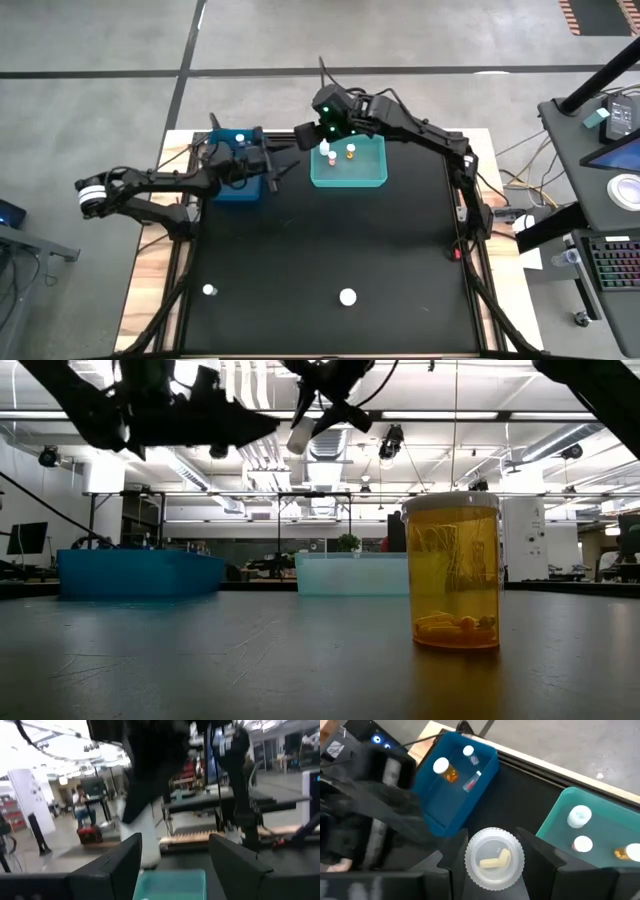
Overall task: Pick and place medicine bottles into bin by pill shape (circle, oval)
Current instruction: Put the white capsule bottle into the blue bin
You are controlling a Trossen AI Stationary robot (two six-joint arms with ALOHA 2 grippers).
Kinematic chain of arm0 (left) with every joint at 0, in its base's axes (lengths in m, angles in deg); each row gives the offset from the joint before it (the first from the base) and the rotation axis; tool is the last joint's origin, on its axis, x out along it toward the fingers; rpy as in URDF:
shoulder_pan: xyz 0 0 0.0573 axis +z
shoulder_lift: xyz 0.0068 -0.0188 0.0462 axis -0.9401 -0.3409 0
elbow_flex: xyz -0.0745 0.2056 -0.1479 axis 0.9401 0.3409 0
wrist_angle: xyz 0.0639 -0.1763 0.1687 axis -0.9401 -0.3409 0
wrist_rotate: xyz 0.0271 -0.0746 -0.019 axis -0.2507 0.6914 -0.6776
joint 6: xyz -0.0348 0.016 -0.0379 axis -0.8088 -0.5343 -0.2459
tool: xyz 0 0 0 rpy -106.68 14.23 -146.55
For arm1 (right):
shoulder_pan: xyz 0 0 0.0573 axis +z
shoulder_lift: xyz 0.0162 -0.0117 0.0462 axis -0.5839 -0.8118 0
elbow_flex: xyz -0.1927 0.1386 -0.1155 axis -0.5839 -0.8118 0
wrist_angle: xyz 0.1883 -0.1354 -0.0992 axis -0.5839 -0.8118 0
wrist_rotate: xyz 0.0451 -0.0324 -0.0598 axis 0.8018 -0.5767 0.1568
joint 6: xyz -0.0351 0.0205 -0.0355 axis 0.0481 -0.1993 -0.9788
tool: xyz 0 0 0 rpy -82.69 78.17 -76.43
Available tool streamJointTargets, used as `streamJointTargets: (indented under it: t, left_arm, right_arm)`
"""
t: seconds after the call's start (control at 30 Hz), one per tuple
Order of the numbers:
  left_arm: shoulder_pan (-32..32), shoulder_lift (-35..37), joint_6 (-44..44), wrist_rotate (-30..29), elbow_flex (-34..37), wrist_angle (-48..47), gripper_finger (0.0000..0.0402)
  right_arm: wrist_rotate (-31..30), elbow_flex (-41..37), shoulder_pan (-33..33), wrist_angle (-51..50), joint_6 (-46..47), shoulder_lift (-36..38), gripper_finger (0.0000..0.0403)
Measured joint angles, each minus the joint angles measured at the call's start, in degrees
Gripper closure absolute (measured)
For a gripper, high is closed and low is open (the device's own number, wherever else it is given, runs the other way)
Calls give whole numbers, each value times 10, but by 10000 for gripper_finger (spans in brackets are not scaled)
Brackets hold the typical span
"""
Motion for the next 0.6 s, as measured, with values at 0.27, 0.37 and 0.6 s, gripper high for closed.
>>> streamJointTargets:
  t: [0.27,0.37,0.6]
  left_arm:
    - [2,-63,0,-80,-27,1,187]
    - [2,-90,-7,-80,-44,3,187]
    - [3,-137,-16,-85,-70,4,187]
  right_arm:
    - [0,0,0,5,7,-2,262]
    - [0,0,2,15,14,-2,262]
    - [-3,0,13,22,14,-2,262]
